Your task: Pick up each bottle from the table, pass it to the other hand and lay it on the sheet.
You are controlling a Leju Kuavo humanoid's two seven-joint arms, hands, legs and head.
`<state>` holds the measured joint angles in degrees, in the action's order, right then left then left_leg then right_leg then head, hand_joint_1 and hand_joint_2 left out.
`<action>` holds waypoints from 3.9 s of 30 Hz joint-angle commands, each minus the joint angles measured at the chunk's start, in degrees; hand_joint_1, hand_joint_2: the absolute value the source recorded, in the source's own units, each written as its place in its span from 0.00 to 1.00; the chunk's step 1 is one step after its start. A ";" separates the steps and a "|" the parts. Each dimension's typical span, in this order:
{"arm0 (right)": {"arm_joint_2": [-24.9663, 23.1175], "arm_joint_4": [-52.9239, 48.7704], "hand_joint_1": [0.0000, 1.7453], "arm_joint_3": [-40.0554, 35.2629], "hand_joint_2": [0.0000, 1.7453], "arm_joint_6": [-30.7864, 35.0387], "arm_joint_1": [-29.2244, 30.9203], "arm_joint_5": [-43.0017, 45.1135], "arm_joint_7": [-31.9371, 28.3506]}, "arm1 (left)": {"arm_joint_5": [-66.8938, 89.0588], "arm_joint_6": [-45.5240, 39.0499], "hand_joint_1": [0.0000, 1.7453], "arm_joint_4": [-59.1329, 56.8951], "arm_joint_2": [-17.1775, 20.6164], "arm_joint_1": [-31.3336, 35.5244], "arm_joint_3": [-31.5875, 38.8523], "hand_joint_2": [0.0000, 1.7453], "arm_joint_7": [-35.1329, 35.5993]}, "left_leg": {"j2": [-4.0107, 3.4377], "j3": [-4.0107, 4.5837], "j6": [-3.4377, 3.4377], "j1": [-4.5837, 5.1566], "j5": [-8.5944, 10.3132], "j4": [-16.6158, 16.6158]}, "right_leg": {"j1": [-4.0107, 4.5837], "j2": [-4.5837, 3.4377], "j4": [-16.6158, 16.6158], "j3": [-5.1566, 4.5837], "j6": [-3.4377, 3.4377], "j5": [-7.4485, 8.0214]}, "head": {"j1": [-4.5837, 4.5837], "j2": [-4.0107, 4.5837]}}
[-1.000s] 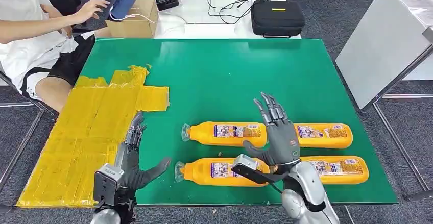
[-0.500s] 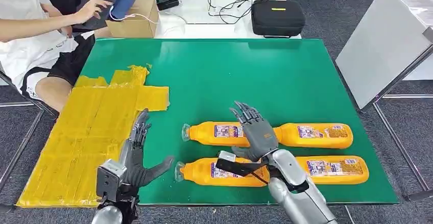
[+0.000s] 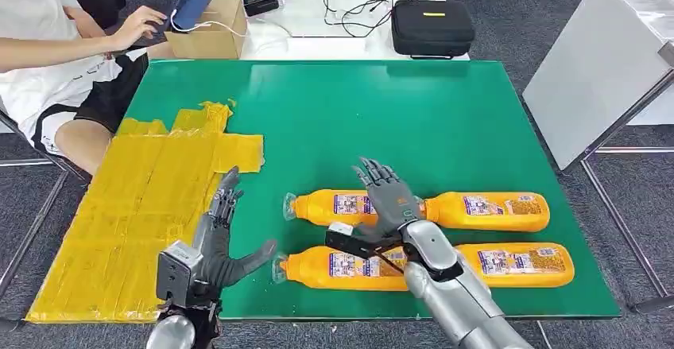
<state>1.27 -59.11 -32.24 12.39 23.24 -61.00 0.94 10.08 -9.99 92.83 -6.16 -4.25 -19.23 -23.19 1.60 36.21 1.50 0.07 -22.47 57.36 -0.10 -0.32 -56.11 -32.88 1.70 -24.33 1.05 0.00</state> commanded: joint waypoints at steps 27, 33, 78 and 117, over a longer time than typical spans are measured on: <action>-4.78 29.75 0.00 -2.01 1.00 -3.22 12.84 0.52 3.46 | -2.60 1.68 0.00 -9.77 -0.53 6.10 -2.38 1.00 0.25 | -0.04 -0.09 -0.05 0.02 0.01 -0.02 | -0.01 0.03 0.02 0.08 0.01 -0.02 | 0.00 0.00; -5.06 30.93 0.99 -2.62 1.00 -2.58 13.26 -0.95 3.84 | -2.61 1.66 0.00 -9.88 -0.78 6.10 -2.41 1.00 0.26 | -0.03 -0.09 -0.06 0.00 0.01 -0.01 | 0.00 0.05 0.02 0.09 0.00 -0.02 | 0.02 0.00; -3.31 -22.37 1.00 10.12 1.00 4.42 -11.75 33.27 -15.90 | -2.14 4.18 0.00 -6.91 0.19 2.18 -1.80 1.00 -0.65 | -0.02 -0.06 -0.09 -0.01 -0.05 -0.01 | 0.01 0.11 0.04 0.09 -0.01 -0.06 | 0.02 0.00; -5.62 -14.86 1.00 -2.93 1.00 -3.33 -10.75 36.05 -19.65 | -4.96 7.11 0.00 -9.30 0.95 4.82 -2.84 1.00 -0.65 | -0.07 -0.06 -0.10 -0.01 -0.03 -0.03 | 0.02 0.08 0.06 0.08 -0.01 -0.04 | 0.00 0.00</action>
<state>-4.92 -77.31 -33.99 9.11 10.09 -25.27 -18.62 5.11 -3.06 86.53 -6.99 -1.36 -21.11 -24.02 1.66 36.32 1.47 0.07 -22.45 57.35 -0.11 -0.21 -56.11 -32.98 1.71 -24.34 1.05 0.00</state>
